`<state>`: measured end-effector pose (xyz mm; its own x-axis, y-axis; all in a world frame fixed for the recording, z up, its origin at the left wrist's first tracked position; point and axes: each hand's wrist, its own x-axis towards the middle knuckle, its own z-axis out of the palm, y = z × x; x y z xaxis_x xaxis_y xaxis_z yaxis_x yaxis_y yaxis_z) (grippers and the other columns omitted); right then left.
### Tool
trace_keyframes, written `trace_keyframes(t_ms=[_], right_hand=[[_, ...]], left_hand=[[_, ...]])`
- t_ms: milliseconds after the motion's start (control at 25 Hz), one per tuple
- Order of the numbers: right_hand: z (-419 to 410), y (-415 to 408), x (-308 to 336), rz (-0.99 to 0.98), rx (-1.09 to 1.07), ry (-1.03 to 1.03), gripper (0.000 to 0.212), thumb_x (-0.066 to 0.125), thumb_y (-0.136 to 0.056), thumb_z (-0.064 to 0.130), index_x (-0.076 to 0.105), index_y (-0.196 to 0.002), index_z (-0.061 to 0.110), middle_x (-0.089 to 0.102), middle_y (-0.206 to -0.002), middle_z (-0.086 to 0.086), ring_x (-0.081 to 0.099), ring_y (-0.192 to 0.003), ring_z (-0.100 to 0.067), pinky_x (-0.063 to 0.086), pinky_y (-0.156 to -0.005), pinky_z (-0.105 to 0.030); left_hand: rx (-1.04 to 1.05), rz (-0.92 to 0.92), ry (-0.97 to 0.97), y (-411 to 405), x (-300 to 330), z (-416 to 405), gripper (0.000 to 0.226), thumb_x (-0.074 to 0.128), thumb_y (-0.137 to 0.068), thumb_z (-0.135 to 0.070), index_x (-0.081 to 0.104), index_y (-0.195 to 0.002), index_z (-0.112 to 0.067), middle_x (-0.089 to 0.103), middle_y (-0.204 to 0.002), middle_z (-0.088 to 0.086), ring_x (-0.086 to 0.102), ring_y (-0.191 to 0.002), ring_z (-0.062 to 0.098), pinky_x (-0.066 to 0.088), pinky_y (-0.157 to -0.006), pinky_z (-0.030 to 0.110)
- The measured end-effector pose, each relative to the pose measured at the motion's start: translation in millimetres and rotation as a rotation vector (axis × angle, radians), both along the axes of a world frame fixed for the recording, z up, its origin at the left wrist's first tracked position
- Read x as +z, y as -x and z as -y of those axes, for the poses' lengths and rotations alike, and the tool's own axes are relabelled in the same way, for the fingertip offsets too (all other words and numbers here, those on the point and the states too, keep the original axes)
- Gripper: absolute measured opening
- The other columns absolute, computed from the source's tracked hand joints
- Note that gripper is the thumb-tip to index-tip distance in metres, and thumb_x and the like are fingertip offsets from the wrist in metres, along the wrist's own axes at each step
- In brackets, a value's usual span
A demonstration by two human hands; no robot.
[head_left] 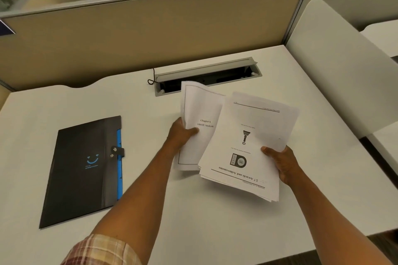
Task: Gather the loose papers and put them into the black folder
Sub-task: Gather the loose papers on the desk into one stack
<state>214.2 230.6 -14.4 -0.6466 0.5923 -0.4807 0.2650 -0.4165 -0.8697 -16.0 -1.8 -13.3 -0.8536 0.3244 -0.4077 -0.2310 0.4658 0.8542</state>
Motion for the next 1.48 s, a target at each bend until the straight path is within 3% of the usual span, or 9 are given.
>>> trace_keyframes(t_ms=[200,440,600,800,920,1080,1240,1360,1480], right_hand=[[1,5,4,0.002,-0.038,-0.030,0.027,0.068,-0.081,-0.003,0.065,-0.097,0.019,0.072,-0.095,-0.006,0.072,-0.068,-0.016,0.058,-0.055,-0.029],[15,28,12,-0.008,0.002,-0.076,0.025,0.069,-0.082,-0.002,0.065,-0.096,0.019,0.071,-0.099,-0.008,0.070,-0.073,-0.020,0.057,-0.063,-0.031],[35,51,24,-0.068,0.090,-0.061,0.023,0.069,-0.083,0.002,0.065,-0.098,0.020,0.072,-0.094,-0.003,0.070,-0.075,-0.017,0.057,-0.059,-0.027],[54,74,36,-0.115,0.204,-0.049,0.030,0.076,-0.078,0.015,0.068,-0.106,0.017,0.076,-0.097,-0.007,0.073,-0.084,-0.024,0.059,-0.069,-0.038],[57,78,37,-0.117,0.281,-0.031,0.037,0.076,-0.072,0.024,0.070,-0.107,0.014,0.075,-0.100,-0.014,0.071,-0.091,-0.033,0.059,-0.074,-0.045],[63,85,37,-0.017,0.307,-0.018,0.023,0.065,-0.089,0.037,0.072,-0.100,0.018,0.077,-0.089,-0.005,0.070,-0.088,-0.031,0.059,-0.069,-0.036],[61,93,37,-0.103,0.302,0.103,0.068,0.033,-0.083,0.075,0.064,-0.121,0.029,0.072,-0.116,-0.001,0.069,-0.105,-0.020,0.054,-0.087,-0.041],[61,99,44,-0.119,0.428,-0.246,0.043,0.062,-0.087,0.049,0.062,-0.121,0.024,0.070,-0.118,0.001,0.067,-0.108,-0.020,0.057,-0.086,-0.043],[64,113,48,-0.115,0.360,-0.559,0.030,0.064,-0.089,0.028,0.063,-0.117,0.019,0.071,-0.111,-0.002,0.068,-0.102,-0.022,0.056,-0.088,-0.048]], left_hand=[[0.207,0.007,-0.400,33,55,34,0.045,0.078,-0.079,-0.006,0.062,-0.122,-0.004,0.071,-0.116,0.013,0.070,-0.099,0.030,0.058,-0.085,0.040],[0.084,0.146,-0.616,40,85,57,0.047,0.071,-0.086,-0.010,0.059,-0.131,-0.004,0.070,-0.123,0.014,0.070,-0.102,0.026,0.058,-0.090,0.041],[0.014,0.186,-0.445,16,60,49,0.053,0.080,-0.078,-0.009,0.060,-0.127,-0.004,0.071,-0.119,0.016,0.071,-0.101,0.030,0.060,-0.083,0.039],[-0.001,0.054,-0.206,2,29,48,0.049,0.086,-0.073,-0.023,0.063,-0.115,-0.014,0.074,-0.108,0.004,0.071,-0.100,0.024,0.059,-0.087,0.040],[-0.022,0.155,-0.257,1,24,57,0.051,0.086,-0.074,-0.021,0.062,-0.119,-0.013,0.074,-0.113,0.006,0.069,-0.109,0.028,0.056,-0.095,0.045],[-0.142,0.194,-0.297,-4,25,62,0.058,0.084,-0.076,-0.016,0.058,-0.128,-0.016,0.070,-0.124,0.003,0.066,-0.116,0.023,0.052,-0.101,0.044],[-0.060,0.099,-0.316,-4,30,57,0.057,0.080,-0.079,-0.010,0.057,-0.130,-0.018,0.069,-0.124,0.003,0.067,-0.113,0.024,0.054,-0.097,0.046],[0.002,-0.009,-0.317,-1,36,53,0.054,0.075,-0.083,-0.007,0.056,-0.131,-0.018,0.069,-0.122,0.003,0.068,-0.109,0.023,0.057,-0.091,0.040],[0.075,-0.091,-0.296,1,39,47,0.047,0.073,-0.083,-0.005,0.059,-0.127,-0.012,0.071,-0.118,0.007,0.068,-0.108,0.027,0.057,-0.089,0.037]])
